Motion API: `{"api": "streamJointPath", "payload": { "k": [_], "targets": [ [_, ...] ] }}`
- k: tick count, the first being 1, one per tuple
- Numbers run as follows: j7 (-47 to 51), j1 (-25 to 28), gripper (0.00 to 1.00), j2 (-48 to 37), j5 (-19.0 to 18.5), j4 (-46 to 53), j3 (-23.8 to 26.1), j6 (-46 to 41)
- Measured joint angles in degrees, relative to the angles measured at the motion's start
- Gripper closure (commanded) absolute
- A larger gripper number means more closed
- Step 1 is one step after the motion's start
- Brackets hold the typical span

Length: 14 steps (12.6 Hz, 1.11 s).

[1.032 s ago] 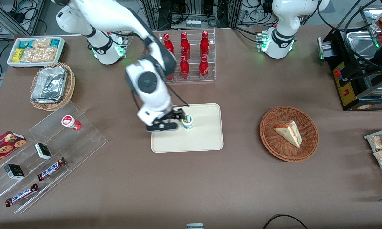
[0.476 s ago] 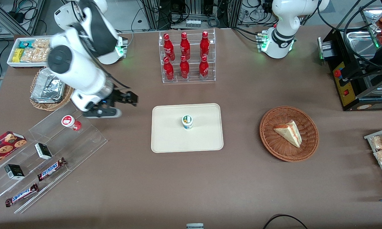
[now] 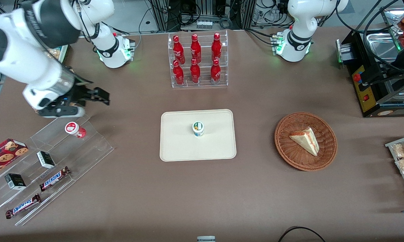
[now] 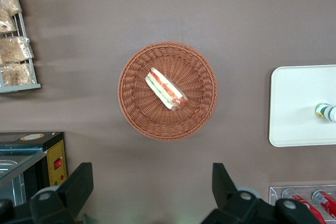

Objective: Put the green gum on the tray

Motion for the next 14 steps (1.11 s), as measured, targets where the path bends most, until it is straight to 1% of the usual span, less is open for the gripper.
{"api": "streamJointPath", "payload": {
  "k": [1, 3, 4, 5, 10, 14],
  "targets": [
    [-1.2, -2.9, 0.00, 0.2, -0.1, 0.6, 1.6, -0.4],
    [-2.5, -12.2, 0.00, 0.4, -1.6, 1.2, 9.5, -0.8],
    [-3.2, -16.2, 0.00, 0.5, -2.4, 1.3, 12.6, -0.9],
    [-3.8, -18.2, 0.00, 0.4, -2.7, 1.6, 13.7, -0.9],
    [-4.6, -19.8, 0.00, 0.5, -2.8, 3.1, 12.0, -1.3],
    [-7.1, -21.6, 0.00, 0.8, -2.8, 4.3, 10.6, -2.7]
  ]
}}
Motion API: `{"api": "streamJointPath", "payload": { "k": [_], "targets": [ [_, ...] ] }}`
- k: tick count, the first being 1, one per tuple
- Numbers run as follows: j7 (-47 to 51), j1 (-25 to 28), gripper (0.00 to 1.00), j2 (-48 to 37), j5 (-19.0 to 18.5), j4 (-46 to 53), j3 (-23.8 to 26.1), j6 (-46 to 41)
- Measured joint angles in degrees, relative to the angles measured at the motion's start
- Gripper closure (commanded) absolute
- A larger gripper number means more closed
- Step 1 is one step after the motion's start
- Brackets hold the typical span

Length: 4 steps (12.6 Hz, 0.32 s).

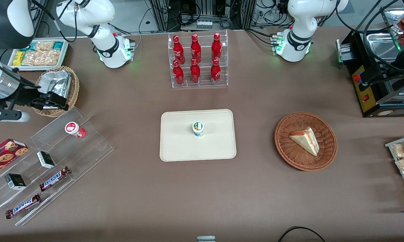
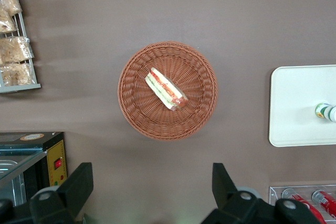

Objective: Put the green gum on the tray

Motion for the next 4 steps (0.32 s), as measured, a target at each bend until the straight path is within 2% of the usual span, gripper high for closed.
{"api": "streamJointPath", "payload": {
  "k": [4],
  "targets": [
    [-1.6, -0.1, 0.00, 0.7, 0.0, 1.1, -1.5, -0.5]
  ]
}}
